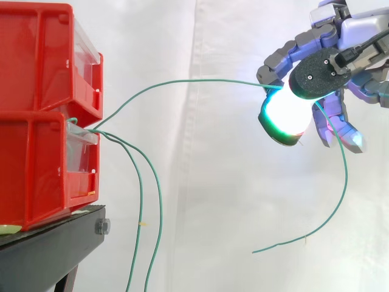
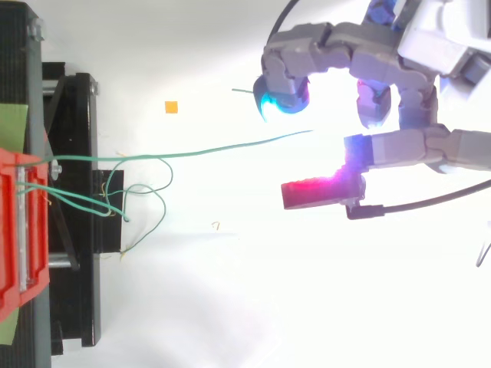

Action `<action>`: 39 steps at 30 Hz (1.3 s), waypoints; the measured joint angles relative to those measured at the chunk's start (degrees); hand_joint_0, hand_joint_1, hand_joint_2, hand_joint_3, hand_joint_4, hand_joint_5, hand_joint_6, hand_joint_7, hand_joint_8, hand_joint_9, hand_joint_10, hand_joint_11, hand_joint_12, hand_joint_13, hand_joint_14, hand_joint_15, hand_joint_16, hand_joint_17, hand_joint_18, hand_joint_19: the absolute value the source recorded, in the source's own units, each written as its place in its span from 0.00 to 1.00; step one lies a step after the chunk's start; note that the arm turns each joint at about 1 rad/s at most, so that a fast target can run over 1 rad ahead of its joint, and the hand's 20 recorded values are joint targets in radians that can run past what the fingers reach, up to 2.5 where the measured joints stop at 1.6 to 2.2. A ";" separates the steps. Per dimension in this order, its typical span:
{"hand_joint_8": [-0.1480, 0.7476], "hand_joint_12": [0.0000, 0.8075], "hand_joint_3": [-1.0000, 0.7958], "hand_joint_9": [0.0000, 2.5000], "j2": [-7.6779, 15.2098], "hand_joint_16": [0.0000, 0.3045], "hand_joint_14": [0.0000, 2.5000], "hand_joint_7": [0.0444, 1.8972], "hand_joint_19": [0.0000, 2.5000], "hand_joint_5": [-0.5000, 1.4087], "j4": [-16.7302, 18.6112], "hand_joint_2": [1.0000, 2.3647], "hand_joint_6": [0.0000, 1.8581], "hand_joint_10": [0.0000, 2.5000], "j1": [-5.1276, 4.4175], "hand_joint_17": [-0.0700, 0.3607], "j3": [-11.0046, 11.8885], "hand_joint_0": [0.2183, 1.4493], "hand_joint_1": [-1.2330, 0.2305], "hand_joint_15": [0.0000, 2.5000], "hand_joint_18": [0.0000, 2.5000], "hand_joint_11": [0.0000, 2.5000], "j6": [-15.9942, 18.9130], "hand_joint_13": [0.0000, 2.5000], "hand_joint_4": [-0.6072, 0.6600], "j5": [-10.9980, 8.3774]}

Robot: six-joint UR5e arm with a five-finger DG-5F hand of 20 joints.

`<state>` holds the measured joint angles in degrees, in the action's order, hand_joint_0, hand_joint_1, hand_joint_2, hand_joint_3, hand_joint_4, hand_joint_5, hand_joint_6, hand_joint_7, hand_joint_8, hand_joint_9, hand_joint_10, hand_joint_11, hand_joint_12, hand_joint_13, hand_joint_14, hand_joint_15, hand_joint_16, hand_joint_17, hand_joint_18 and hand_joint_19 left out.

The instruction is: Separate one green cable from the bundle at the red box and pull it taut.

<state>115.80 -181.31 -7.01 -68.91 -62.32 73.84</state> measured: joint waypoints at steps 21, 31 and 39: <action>0.38 0.45 0.44 0.83 -0.02 0.17 0.01 0.70 0.22 0.34 -0.01 0.01 0.27 0.01 -0.02 0.43 0.00 0.41 0.39 0.23 0.43 0.25 0.01 0.59 0.49 -0.01; 0.39 0.45 0.44 0.83 -0.02 0.17 0.01 0.70 0.22 0.34 0.01 0.01 0.27 0.01 0.02 0.43 0.00 0.41 0.39 0.23 0.43 0.25 0.01 0.58 0.49 -0.02; 0.39 0.44 0.44 0.83 -0.01 0.17 0.01 0.70 0.22 0.34 0.00 0.01 0.27 0.01 0.01 0.43 0.00 0.41 0.39 0.23 0.42 0.25 0.01 0.58 0.49 -0.01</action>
<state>115.79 -181.31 -7.00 -68.90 -62.31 73.83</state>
